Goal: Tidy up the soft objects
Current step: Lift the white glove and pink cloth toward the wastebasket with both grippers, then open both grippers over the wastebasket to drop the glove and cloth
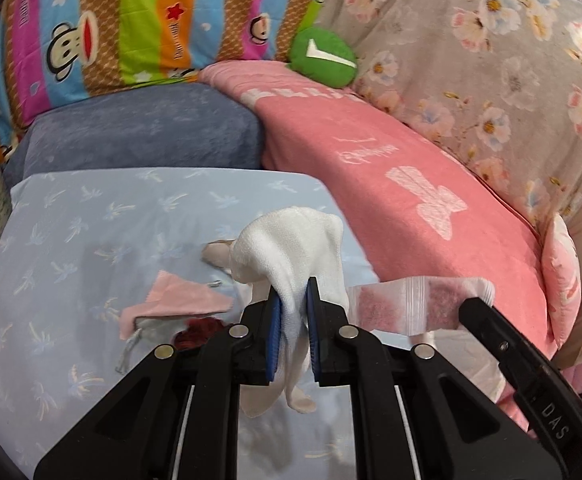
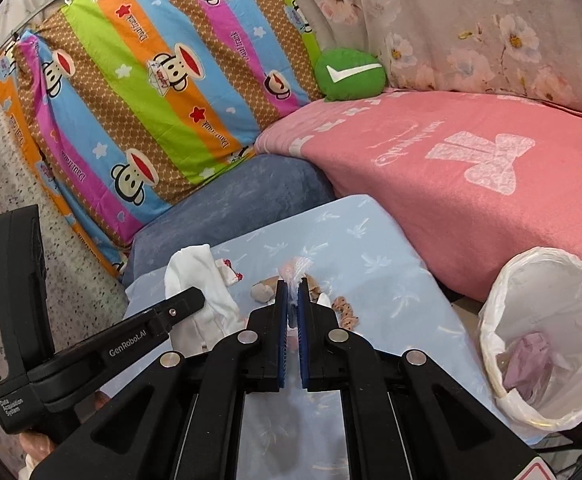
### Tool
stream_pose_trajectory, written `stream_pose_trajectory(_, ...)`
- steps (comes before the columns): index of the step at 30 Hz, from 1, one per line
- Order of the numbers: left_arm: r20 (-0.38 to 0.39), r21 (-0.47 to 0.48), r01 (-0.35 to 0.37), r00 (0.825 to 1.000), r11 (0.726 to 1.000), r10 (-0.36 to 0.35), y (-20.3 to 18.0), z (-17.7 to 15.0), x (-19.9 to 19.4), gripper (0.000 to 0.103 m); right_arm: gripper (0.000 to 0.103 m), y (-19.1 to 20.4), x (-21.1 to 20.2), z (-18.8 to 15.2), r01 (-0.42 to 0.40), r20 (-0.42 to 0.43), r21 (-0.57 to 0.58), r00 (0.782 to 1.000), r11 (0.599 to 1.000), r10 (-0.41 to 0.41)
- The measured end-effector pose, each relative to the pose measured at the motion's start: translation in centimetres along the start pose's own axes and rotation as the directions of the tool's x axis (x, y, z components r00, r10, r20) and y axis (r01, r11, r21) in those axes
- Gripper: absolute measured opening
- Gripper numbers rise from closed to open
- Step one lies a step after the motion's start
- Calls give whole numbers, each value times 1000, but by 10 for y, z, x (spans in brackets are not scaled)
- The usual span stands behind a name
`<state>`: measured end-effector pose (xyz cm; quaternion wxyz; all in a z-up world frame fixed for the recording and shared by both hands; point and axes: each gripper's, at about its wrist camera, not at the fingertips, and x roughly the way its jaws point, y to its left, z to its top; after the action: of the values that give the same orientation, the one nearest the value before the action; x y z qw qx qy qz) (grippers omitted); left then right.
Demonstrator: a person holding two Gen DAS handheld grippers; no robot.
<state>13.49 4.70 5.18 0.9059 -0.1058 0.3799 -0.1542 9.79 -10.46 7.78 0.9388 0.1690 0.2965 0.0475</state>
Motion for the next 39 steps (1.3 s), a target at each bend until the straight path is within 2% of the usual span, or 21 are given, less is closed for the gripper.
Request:
stream_pose_trajectory(7, -8, 97, 71, 997, 993, -71, -50, -4, 1, 12, 4, -43, -47, 17, 63, 95, 59, 993, 996, -69)
stream_pose_trajectory(15, -64, 200, 145, 989, 969, -134, -104, -19, 13, 12, 4, -102, -86, 19, 135, 148, 157, 976, 978, -159)
stream_pose_trajectory(27, -184, 321, 260, 960, 911, -210, -182, -45, 40, 12, 4, -177, -118, 5, 232, 146, 278, 949, 932, -280)
stream_pose_trajectory(35, -243, 354, 324, 938, 877, -248, -221, -54, 56, 12, 5, -204, -125, -4, 262, 134, 317, 939, 912, -316)
stream_pose_trajectory(36, -255, 354, 331, 934, 875, -251, -223, -54, 58, 18, 5, -206, -125, -5, 263, 132, 321, 939, 910, -318)
stream_pose_trajectory(38, -264, 350, 332, 932, 876, -247, -227, -54, 61, 40, 5, -210, -126, -6, 265, 130, 326, 938, 907, -321)
stream_pose_trajectory(39, -252, 349, 319, 938, 881, -240, -228, -54, 60, 59, 4, -212, -126, -6, 266, 128, 328, 938, 906, -322)
